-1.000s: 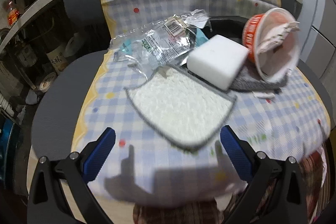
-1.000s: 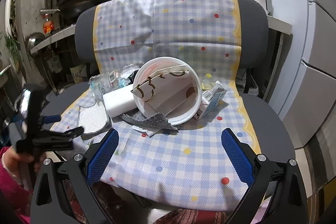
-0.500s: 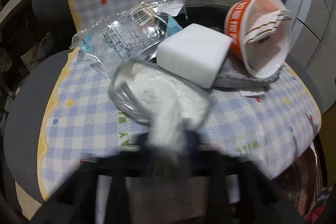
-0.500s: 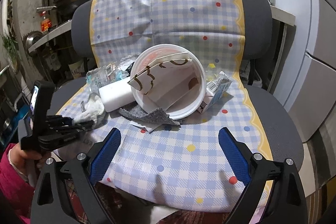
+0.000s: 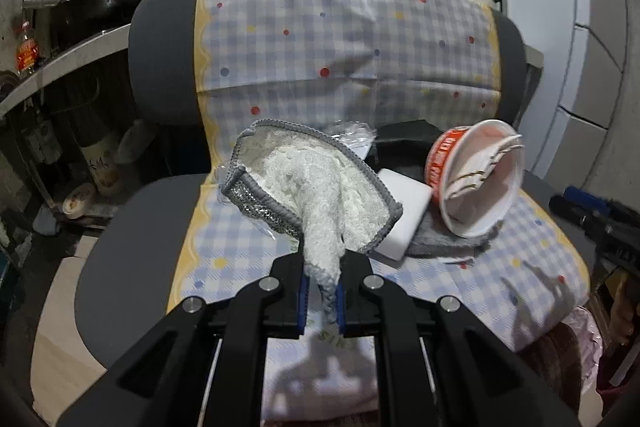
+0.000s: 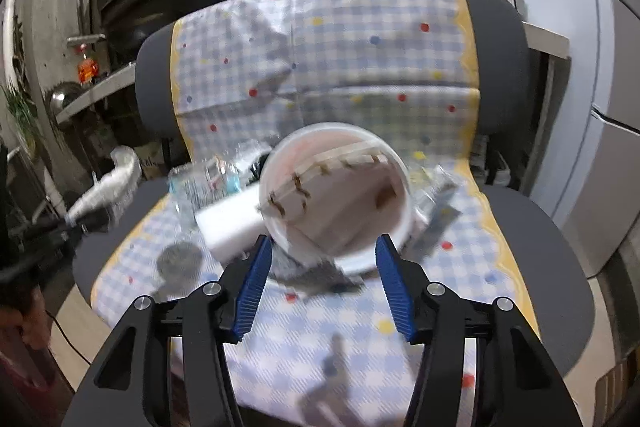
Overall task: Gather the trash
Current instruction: 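Carry the fluffy pad to the pink bin and open the left gripper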
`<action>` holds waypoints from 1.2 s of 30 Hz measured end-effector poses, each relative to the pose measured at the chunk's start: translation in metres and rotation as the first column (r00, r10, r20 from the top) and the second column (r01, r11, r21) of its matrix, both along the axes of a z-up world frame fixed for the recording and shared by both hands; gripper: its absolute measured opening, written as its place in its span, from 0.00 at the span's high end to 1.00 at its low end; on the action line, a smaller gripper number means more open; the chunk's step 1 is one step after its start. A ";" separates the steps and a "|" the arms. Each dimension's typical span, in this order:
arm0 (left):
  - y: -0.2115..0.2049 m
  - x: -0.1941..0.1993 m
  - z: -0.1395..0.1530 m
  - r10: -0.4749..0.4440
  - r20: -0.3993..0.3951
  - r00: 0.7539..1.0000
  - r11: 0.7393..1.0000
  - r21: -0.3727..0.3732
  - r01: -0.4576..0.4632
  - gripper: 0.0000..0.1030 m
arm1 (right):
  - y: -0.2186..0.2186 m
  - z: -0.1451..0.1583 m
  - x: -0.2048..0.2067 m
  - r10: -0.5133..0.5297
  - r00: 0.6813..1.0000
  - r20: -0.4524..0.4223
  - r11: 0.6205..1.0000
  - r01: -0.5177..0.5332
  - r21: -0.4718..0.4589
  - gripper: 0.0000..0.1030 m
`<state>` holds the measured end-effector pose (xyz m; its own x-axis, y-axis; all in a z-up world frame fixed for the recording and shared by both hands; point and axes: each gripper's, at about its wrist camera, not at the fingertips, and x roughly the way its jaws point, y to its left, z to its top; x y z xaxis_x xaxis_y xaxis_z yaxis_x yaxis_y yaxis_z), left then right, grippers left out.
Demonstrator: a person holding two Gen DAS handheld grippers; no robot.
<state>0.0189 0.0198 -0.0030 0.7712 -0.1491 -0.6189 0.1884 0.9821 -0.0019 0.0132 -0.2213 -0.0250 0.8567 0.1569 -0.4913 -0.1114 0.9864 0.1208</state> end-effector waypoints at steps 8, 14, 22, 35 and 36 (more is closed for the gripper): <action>-0.006 0.014 -0.016 0.019 -0.039 0.999 1.000 -0.002 -0.019 0.92 | 0.015 -0.002 0.061 -0.040 0.998 -0.051 0.998 0.042 0.050 0.47; -0.007 0.015 -0.023 0.003 -0.058 0.998 1.000 -0.001 -0.003 0.92 | 0.014 -0.014 0.094 -0.090 0.991 -0.099 0.993 0.097 0.072 0.79; -0.005 0.009 -0.011 -0.002 -0.026 1.000 1.000 -0.005 0.001 0.92 | 0.007 0.033 0.065 -0.001 1.000 0.018 1.000 0.001 0.017 0.98; -0.064 -0.035 0.021 -0.175 0.089 0.981 0.984 -0.006 0.176 0.92 | -0.070 0.059 -0.067 -0.084 0.994 0.075 0.996 0.085 -0.013 0.98; -0.076 -0.039 0.021 -0.205 0.097 0.974 0.978 -0.005 0.207 0.92 | -0.081 0.053 -0.081 -0.107 0.992 0.064 0.994 0.108 -0.008 0.98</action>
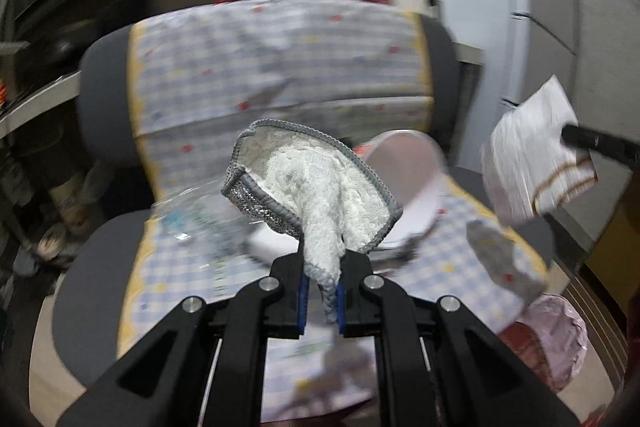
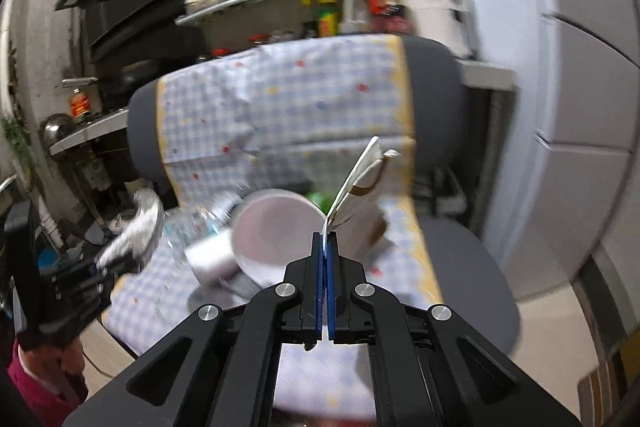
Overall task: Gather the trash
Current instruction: 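Carry the fluffy pad to the pink bin and open the left gripper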
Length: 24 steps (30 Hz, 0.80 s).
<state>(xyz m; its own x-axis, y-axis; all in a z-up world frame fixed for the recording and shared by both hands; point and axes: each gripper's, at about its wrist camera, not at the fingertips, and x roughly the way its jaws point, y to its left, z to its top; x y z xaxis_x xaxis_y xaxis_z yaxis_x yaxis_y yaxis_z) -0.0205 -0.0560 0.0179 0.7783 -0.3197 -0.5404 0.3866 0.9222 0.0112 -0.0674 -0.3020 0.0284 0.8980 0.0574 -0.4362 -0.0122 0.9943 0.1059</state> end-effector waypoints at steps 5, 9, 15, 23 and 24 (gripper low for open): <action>-0.055 -0.021 -0.008 -0.156 0.002 0.988 0.988 -0.007 0.156 0.92 | -0.046 -0.028 -0.059 -0.141 0.989 -0.054 0.990 0.142 0.010 0.98; -0.100 -0.034 -0.023 -0.279 -0.031 0.960 0.960 -0.015 0.278 0.92 | -0.077 -0.063 -0.098 -0.269 0.954 -0.132 0.962 0.272 0.004 0.98; -0.148 -0.045 -0.037 -0.388 -0.072 0.919 0.921 -0.009 0.389 0.92 | -0.114 -0.121 -0.121 -0.388 0.886 -0.255 0.912 0.409 0.034 0.98; -0.170 -0.051 -0.042 -0.424 -0.088 0.901 0.905 0.004 0.426 0.92 | -0.154 -0.177 -0.127 -0.446 0.815 -0.371 0.856 0.509 0.089 0.81; -0.171 -0.053 -0.042 -0.427 -0.086 0.900 0.903 0.005 0.429 0.92 | -0.158 -0.177 -0.129 -0.449 0.815 -0.366 0.850 0.516 0.106 0.81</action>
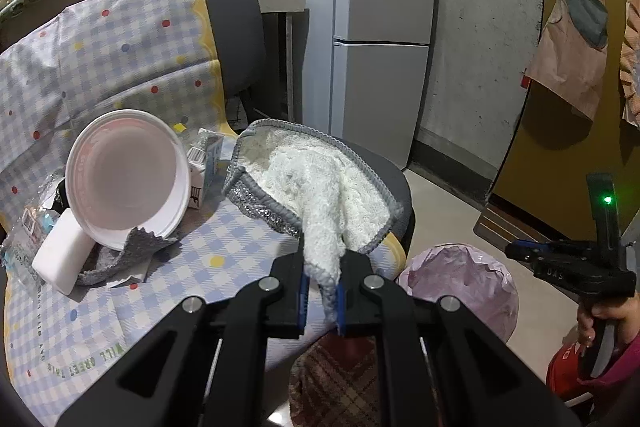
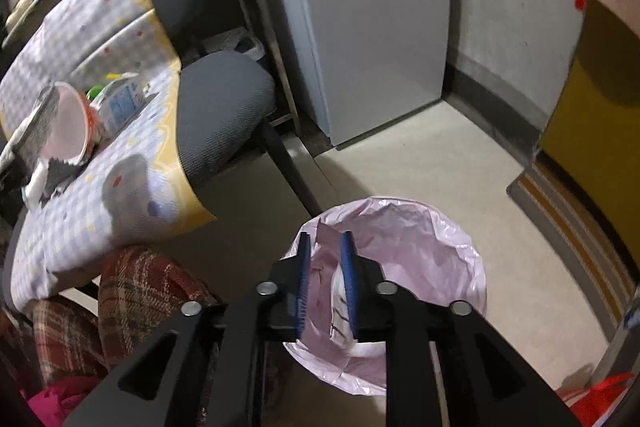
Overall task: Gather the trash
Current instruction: 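Carry the fluffy pad to the pink bin and open the left gripper, then grasp the white foam block with the left gripper while the right gripper grasps the noodle cup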
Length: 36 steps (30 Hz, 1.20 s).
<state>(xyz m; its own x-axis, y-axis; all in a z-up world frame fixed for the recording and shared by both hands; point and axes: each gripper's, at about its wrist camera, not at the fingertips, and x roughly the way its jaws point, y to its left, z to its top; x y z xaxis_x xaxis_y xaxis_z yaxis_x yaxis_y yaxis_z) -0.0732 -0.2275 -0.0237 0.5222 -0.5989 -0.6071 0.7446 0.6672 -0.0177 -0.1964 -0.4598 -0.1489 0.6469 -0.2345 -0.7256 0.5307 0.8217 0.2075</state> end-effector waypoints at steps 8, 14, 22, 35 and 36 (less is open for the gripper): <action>-0.032 -0.029 0.006 -0.116 0.019 0.993 0.993 -0.021 0.116 0.92 | -0.005 0.040 -0.029 -0.046 0.993 0.113 0.997 0.052 -0.055 0.78; -0.082 -0.070 0.001 -0.280 0.047 0.959 0.958 -0.044 0.282 0.92 | -0.014 0.062 -0.056 -0.092 0.979 0.180 0.990 0.110 -0.093 0.75; -0.156 -0.100 -0.054 -0.461 -0.065 0.885 0.885 0.042 0.464 0.92 | -0.042 0.059 -0.085 -0.181 0.962 0.202 0.976 0.201 -0.084 0.72; -0.183 -0.091 -0.091 -0.489 -0.239 0.839 0.841 0.126 0.526 0.54 | -0.058 0.044 -0.091 -0.218 0.957 0.190 0.973 0.229 -0.040 0.69; -0.177 -0.088 -0.087 -0.482 -0.226 0.847 0.849 0.117 0.514 0.54 | -0.057 0.046 -0.090 -0.214 0.958 0.193 0.973 0.226 -0.043 0.69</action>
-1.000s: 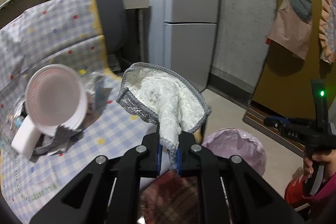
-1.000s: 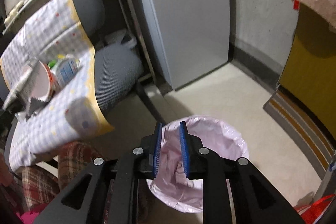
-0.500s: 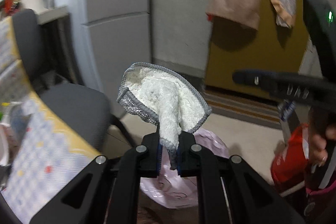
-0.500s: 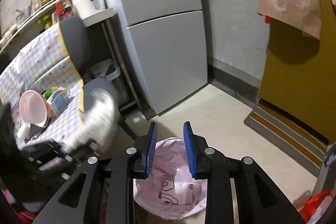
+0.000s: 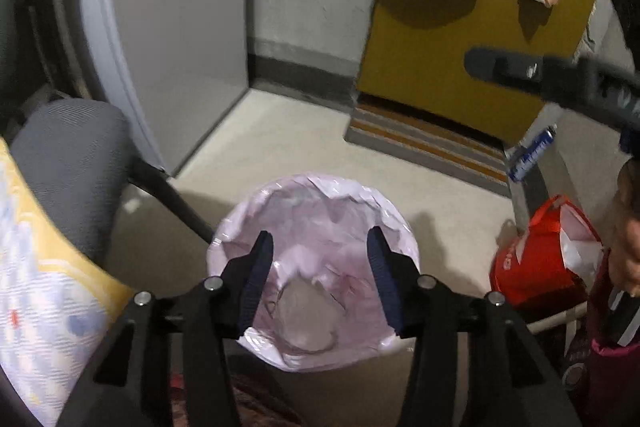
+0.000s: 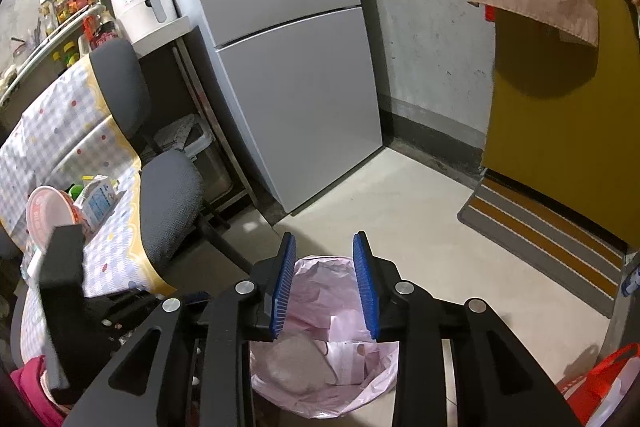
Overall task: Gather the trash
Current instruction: 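Grasp the white foam block with the left gripper while the right gripper grasps the noodle cup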
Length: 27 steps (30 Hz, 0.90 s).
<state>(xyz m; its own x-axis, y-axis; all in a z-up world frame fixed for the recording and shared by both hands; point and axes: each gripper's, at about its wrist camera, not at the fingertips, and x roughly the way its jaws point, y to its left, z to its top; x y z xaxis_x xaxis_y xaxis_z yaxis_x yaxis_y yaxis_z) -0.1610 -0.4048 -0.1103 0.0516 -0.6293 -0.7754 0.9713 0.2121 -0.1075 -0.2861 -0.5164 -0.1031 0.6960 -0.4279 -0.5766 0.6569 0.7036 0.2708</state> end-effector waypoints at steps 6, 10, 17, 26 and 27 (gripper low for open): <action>0.042 0.026 0.039 0.168 0.076 0.983 0.981 -0.115 -0.158 0.54 | 0.019 0.013 0.015 0.055 0.998 0.027 0.998 -0.054 -0.042 0.69; 0.083 0.044 0.060 0.301 0.136 0.944 0.946 -0.170 -0.277 0.54 | 0.043 0.024 0.036 0.131 0.990 0.053 0.989 -0.126 -0.081 0.69; 0.162 0.087 0.080 0.516 0.160 0.842 0.852 -0.205 -0.483 0.54 | 0.089 0.043 0.093 0.308 0.950 0.058 0.949 -0.302 -0.095 0.69; 0.287 0.149 0.090 0.760 0.175 0.626 0.650 -0.225 -0.726 0.35 | 0.163 0.064 0.173 0.526 0.851 0.018 0.842 -0.517 -0.153 0.46; 0.301 0.157 0.089 0.783 0.176 0.597 0.622 -0.226 -0.749 0.34 | 0.171 0.065 0.181 0.543 0.839 0.013 0.831 -0.535 -0.153 0.45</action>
<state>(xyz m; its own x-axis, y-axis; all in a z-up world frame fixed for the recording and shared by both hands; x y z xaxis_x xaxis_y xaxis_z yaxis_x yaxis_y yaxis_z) -0.0042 -0.1041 -0.0210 0.7243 -0.3538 -0.5918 0.4518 0.8919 0.0198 -0.1047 -0.3459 -0.0377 0.8673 -0.0477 -0.4954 0.1495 0.9744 0.1679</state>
